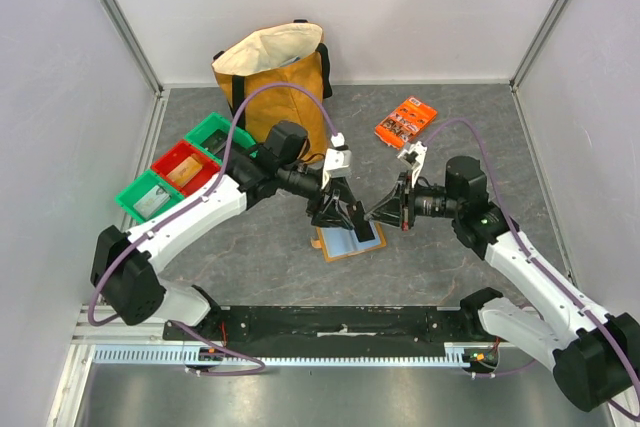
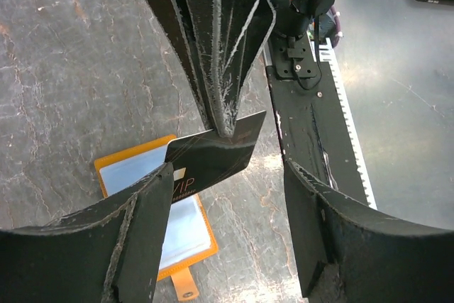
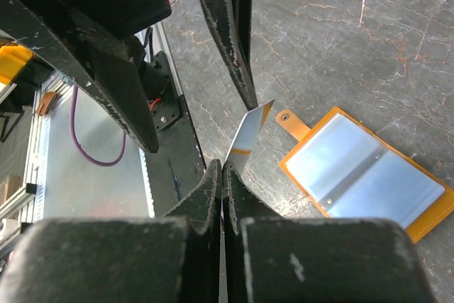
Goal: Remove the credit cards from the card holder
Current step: Place the credit card in the storage box.
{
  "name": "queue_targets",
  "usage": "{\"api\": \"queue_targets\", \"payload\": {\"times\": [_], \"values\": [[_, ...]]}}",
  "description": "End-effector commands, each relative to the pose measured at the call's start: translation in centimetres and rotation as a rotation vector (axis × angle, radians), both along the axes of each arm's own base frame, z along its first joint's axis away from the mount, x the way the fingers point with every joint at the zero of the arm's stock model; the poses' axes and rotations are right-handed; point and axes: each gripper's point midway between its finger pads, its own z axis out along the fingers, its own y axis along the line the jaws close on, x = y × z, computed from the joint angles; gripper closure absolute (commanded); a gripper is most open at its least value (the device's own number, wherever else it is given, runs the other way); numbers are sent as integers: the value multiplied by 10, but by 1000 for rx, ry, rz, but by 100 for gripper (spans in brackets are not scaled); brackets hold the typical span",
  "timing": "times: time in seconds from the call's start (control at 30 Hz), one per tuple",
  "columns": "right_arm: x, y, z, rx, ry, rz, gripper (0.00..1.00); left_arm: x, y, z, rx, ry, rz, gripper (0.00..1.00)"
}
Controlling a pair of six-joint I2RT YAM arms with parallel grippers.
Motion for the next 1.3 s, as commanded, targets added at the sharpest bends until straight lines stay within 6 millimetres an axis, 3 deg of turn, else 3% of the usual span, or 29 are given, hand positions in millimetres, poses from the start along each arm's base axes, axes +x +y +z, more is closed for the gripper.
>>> {"api": "queue_targets", "payload": {"times": [0.0, 0.27, 0.6, 0.93, 1.03, 1.13, 1.17, 1.2, 1.27], "values": [[-9, 7, 25, 34, -82, 69, 100, 11, -1, 7, 11, -70, -5, 30], [-5, 7, 16, 14, -66, 45, 100, 28, 10, 17, 27, -153, 103, 27], [-6, 7, 21, 27, -78, 53, 100, -9, 8, 9, 18, 14, -116, 30], [-9, 8, 25, 42, -91, 63, 100, 2, 3, -6, 77, 90, -106, 39], [-9, 8, 24, 40, -88, 61, 100, 1, 4, -7, 79, 108, -112, 48], [-8, 8, 23, 41, -84, 62, 100, -1, 7, -6, 64, 125, -123, 76], [-8, 8, 23, 41, -82, 60, 100, -2, 6, -5, 62, 127, -128, 92], [-8, 8, 22, 40, -78, 60, 100, -2, 7, -5, 62, 129, -126, 98], [-5, 7, 23, 38, -84, 39, 100, -1, 10, -4, 59, 144, -118, 98]]}}
